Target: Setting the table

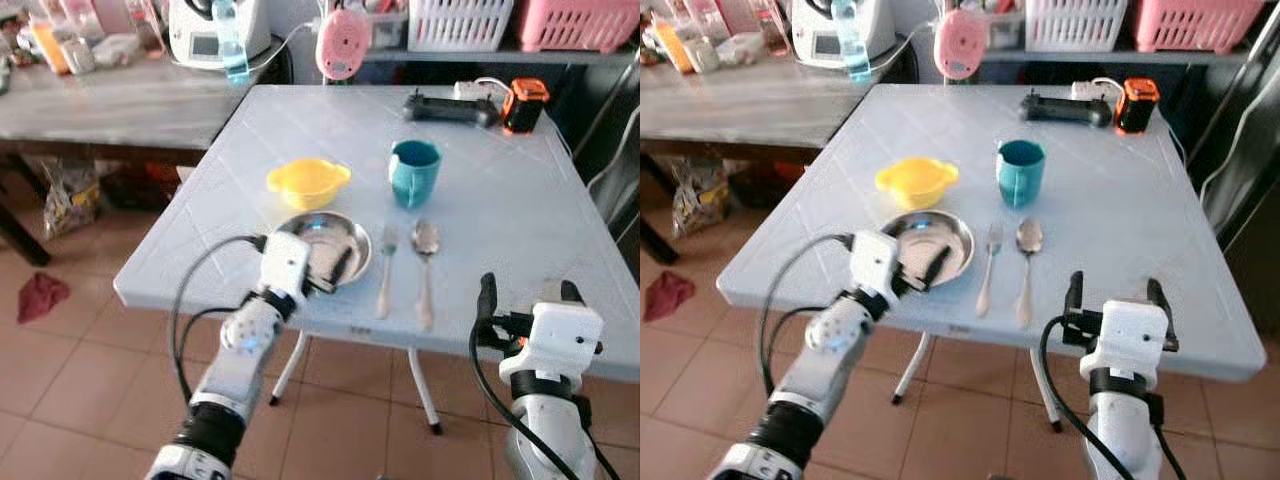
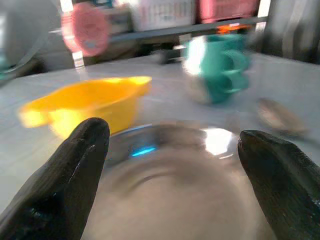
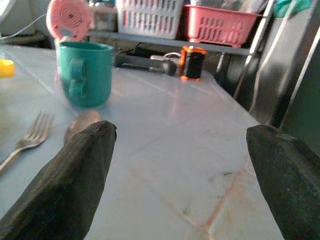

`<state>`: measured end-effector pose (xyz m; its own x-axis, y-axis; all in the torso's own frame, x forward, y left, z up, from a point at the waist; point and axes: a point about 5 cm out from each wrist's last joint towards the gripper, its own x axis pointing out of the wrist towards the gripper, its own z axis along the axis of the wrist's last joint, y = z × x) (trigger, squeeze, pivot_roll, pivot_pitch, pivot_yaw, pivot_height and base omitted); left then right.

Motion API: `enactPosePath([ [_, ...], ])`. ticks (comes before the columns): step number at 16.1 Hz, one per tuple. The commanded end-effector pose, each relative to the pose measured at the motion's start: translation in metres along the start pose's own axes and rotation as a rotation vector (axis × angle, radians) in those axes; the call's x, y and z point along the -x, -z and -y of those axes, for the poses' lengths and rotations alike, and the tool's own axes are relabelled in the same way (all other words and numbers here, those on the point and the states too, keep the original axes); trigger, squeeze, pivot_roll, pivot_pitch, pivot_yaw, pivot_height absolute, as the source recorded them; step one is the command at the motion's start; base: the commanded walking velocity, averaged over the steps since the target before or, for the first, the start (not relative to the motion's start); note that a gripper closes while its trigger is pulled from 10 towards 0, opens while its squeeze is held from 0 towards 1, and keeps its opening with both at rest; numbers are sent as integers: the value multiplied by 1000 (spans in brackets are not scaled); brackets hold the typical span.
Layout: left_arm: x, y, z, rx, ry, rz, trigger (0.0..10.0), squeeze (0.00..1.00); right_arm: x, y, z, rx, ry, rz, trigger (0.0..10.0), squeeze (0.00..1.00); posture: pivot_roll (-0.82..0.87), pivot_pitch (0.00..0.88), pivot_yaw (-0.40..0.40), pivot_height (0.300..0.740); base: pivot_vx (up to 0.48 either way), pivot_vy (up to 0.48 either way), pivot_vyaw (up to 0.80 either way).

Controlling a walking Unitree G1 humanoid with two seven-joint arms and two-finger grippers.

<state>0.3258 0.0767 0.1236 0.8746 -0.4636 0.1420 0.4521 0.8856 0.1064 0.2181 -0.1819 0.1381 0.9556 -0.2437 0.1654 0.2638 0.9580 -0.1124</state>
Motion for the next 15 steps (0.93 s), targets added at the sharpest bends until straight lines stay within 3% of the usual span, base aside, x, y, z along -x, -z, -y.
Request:
enactPosePath([
  [1,7,2,-12,-12,-44,-18,10000,0,1,-6,-5,-11,-23,17,10000,0,-36,107,31,714,0,0,0],
  [4,10,-1,-21,-32,-77,-20,10000,0,3,-9,-7,-9,-30,23,10000,0,-28,112,37,714,0,0,0],
  [8,13,1,-19,-8,-82,-41,10000,0,2,-10,-11,-17,-33,24,10000,0,-29,116,46,714,0,0,0],
  [15,7,3,-20,12,-68,-78,10000,0,4,-8,-10,-33,-13,6,10000,0,-38,123,54,714,0,313,0],
])
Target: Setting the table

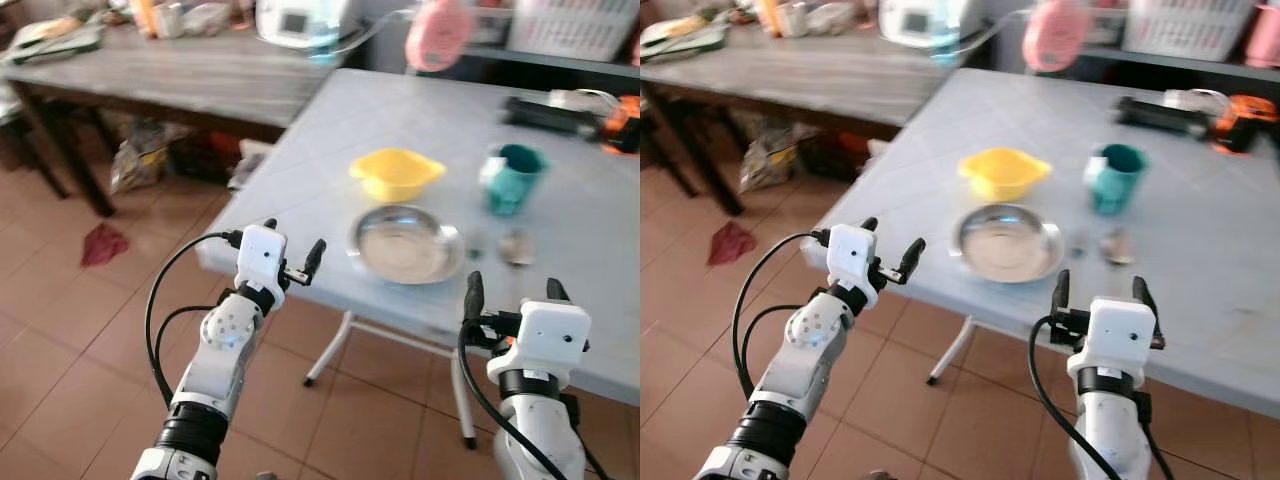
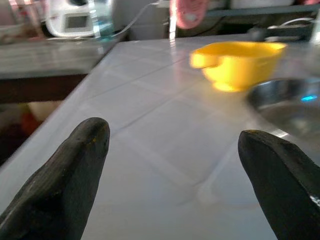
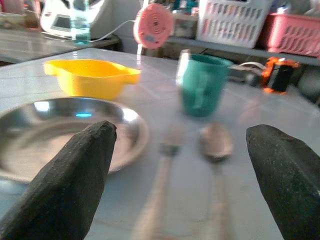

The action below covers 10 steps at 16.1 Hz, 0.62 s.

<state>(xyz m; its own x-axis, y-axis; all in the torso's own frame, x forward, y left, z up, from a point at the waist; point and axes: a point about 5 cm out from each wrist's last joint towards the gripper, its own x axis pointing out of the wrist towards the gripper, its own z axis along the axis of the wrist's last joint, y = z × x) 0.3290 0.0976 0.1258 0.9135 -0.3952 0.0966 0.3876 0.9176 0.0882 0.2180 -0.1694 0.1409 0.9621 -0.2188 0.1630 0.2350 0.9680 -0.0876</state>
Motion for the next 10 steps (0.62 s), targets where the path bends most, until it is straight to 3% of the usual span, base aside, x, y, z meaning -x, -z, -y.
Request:
enactPosePath([
  [1,0,4,0,3,7,-26,10000,0,2,-3,2,-3,14,4,10000,0,-38,124,55,714,0,341,-481],
  [10,-2,6,7,4,35,-41,10000,0,2,-2,2,-3,17,-3,10000,0,-42,126,56,714,0,356,-698],
])
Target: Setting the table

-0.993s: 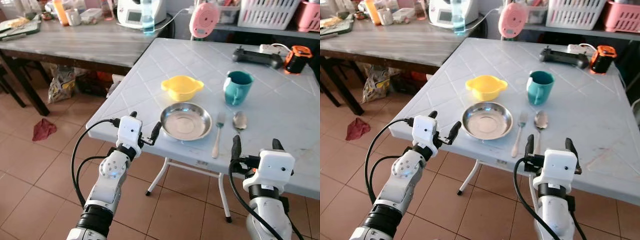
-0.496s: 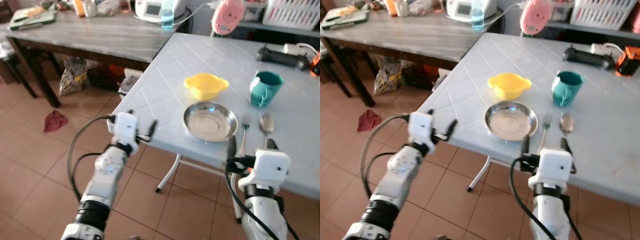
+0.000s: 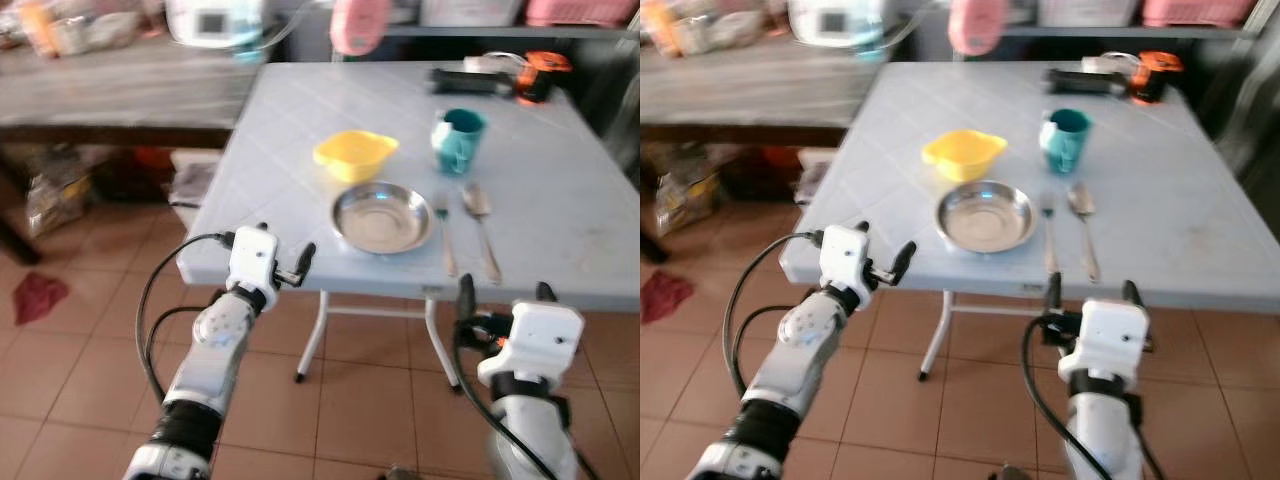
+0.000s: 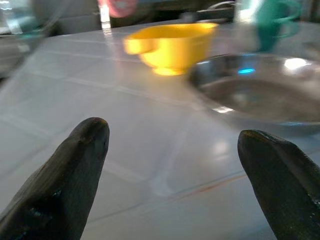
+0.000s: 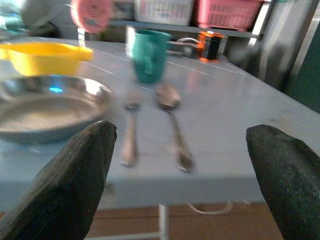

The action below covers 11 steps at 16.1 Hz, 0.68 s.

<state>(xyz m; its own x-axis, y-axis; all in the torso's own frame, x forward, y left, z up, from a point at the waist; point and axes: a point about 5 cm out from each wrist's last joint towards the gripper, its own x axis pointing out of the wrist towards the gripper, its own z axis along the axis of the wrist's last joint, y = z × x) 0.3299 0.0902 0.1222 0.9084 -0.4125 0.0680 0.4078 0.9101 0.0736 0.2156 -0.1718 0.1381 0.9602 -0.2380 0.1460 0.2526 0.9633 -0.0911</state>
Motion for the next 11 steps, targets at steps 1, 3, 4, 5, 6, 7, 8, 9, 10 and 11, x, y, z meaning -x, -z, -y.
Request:
enactPosePath([
  [1,1,3,1,-13,16,-13,10000,0,0,-5,-1,-8,-1,16,10000,0,-43,126,54,714,0,390,0],
  [3,1,1,4,-13,15,0,10000,0,0,-6,-1,-5,-8,20,10000,0,-45,126,42,714,0,184,0],
  [4,0,0,5,-14,12,11,10000,0,-1,-6,-1,-14,-9,19,10000,0,-45,126,42,714,0,0,0],
  [5,0,-1,5,-5,-3,24,10000,0,-2,-8,-2,-19,-17,21,10000,0,-48,125,36,714,0,0,0],
  [6,0,-2,6,-2,-6,27,10000,0,-2,-9,-2,-23,-17,20,10000,0,-49,123,33,714,0,0,0],
  [7,0,-4,7,11,-8,41,10000,0,-4,-9,0,-74,-11,7,10000,0,-49,121,28,714,0,0,0],
  [8,0,-5,8,11,-1,46,10000,0,-6,-8,0,-112,-20,-9,10000,0,-48,118,24,714,0,0,0],
  [9,-1,-6,9,8,0,50,10000,0,-8,-8,-2,-115,-41,-26,10000,0,-47,119,23,714,0,0,0],
  [10,0,-7,8,12,-2,52,10000,0,-8,-8,-2,-124,-42,-33,10000,0,-46,120,22,714,0,0,0],
  [11,0,-7,8,10,-1,56,10000,0,-9,-9,-3,-132,-48,-27,10000,0,-44,118,22,714,0,0,0],
])
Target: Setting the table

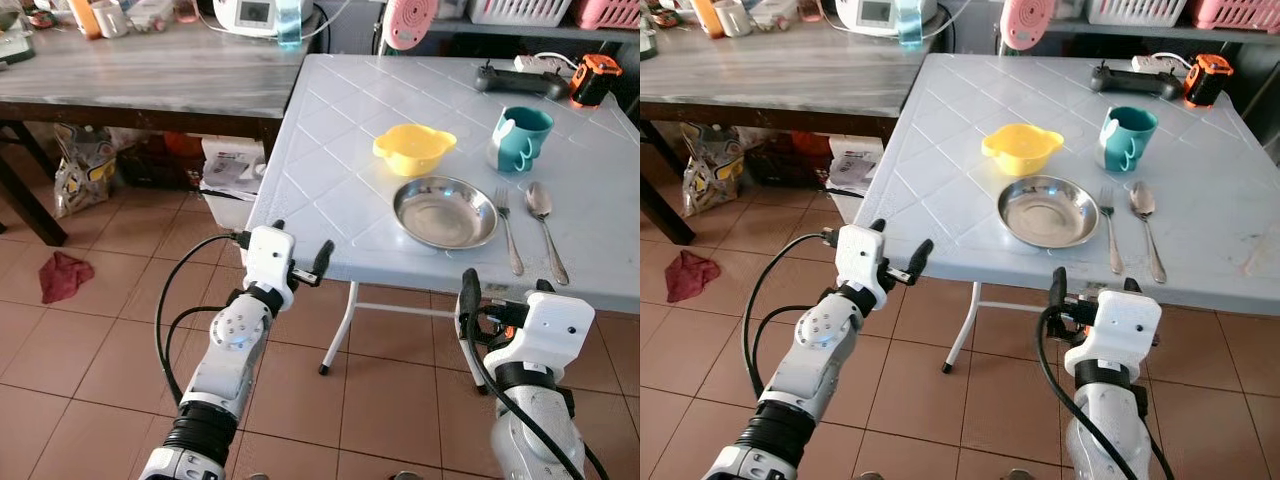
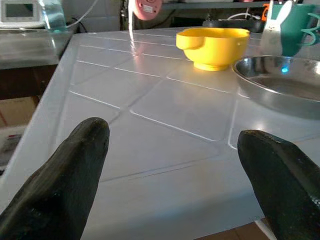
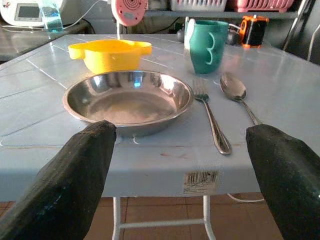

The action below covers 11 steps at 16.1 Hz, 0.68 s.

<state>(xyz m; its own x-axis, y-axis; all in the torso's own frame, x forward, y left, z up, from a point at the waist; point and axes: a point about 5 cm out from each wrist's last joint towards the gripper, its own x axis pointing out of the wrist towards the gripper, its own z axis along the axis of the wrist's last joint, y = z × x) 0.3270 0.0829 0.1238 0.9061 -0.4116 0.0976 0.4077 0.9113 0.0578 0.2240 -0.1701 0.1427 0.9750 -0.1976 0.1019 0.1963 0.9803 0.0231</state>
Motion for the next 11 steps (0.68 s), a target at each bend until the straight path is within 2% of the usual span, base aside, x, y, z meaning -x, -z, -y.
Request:
enactPosePath([
  [1,0,-5,0,-3,4,28,10000,0,0,-6,0,-12,-6,14,10000,0,-44,118,22,714,0,0,0],
  [2,0,-6,1,24,32,31,10000,0,-2,-6,-1,-23,-11,13,10000,0,-45,115,24,714,0,0,0],
  [6,-1,-7,5,31,53,40,10000,0,-4,-9,3,-6,-16,14,10000,0,-47,108,29,714,0,0,0],
  [7,-2,-8,4,30,55,42,10000,0,-4,-10,4,8,-14,21,10000,0,-48,108,29,714,0,0,0],
  [9,-2,-12,1,27,48,60,10000,0,-3,-19,5,93,-15,88,10000,0,-48,104,31,714,0,0,0],
  [11,-4,-22,-1,22,45,98,10000,0,-2,-27,1,108,-45,124,10000,0,-46,100,31,714,0,0,0],
])
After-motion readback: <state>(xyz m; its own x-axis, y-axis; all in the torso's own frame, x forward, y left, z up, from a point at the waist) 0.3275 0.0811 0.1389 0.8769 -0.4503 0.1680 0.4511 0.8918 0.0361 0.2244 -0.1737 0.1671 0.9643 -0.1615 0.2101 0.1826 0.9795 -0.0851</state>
